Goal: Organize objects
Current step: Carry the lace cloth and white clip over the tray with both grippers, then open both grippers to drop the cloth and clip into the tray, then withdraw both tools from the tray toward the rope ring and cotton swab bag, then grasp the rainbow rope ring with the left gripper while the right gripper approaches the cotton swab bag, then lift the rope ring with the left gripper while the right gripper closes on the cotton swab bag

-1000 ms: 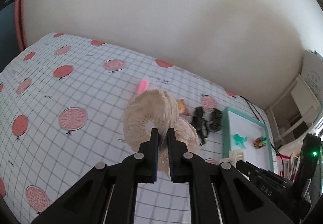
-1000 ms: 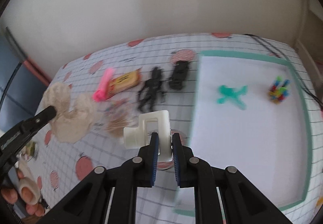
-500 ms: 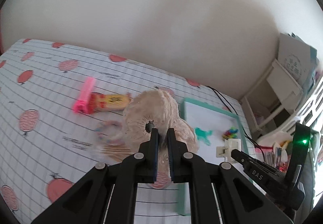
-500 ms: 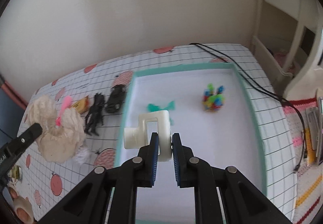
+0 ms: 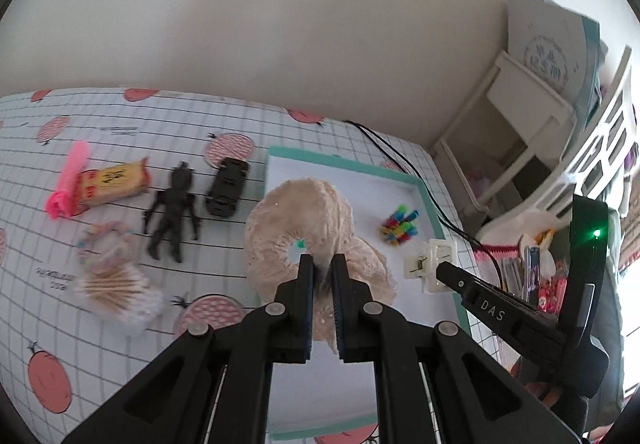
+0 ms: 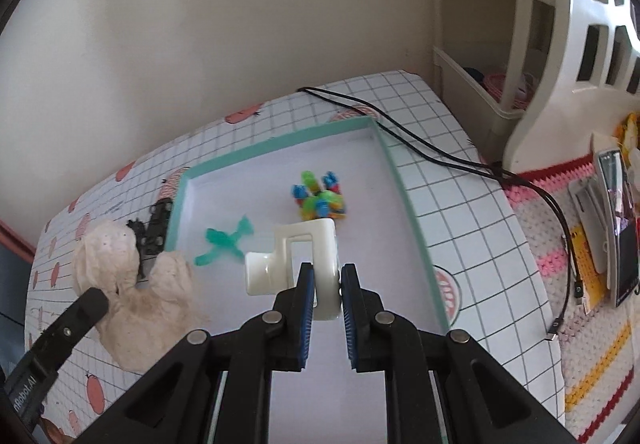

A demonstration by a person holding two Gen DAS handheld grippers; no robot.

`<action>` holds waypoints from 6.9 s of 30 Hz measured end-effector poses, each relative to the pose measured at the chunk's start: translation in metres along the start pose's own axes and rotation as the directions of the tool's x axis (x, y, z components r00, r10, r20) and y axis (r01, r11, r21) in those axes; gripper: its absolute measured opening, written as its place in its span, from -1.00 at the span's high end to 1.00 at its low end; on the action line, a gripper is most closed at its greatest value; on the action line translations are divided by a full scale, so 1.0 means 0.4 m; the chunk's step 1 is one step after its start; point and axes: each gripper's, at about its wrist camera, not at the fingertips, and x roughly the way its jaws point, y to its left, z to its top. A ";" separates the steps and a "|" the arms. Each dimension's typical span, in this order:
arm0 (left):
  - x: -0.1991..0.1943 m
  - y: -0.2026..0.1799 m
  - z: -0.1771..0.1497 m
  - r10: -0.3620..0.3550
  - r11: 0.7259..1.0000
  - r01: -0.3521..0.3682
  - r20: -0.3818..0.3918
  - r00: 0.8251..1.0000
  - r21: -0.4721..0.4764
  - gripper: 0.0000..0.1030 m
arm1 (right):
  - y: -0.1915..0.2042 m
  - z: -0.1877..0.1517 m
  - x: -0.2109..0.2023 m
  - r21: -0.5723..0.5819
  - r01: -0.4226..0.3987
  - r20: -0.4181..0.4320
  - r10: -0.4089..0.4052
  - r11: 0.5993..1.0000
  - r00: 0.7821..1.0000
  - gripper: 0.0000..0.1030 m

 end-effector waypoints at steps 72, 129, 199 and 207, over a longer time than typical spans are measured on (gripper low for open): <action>0.057 0.099 0.009 0.234 0.972 -0.234 -0.012 0.972 -0.029 -0.88 | 0.017 -0.017 0.034 -0.065 0.028 0.009 -0.027 0.997 1.000 -1.00; -0.103 0.493 0.004 0.304 0.909 -0.292 -0.006 0.953 -0.298 -1.00 | 0.492 -0.147 0.011 -0.352 -0.268 -0.018 0.280 0.897 0.960 -0.89; 0.037 0.427 -0.013 0.232 0.971 -0.238 -0.115 0.966 -0.040 0.85 | 0.527 -0.218 0.159 -0.383 -0.304 -0.189 0.248 0.872 0.950 -0.71; 0.011 0.459 -0.016 0.249 0.960 -0.258 -0.094 0.964 -0.107 0.86 | 0.544 -0.224 0.173 -0.389 -0.309 -0.187 0.254 0.868 0.949 -0.71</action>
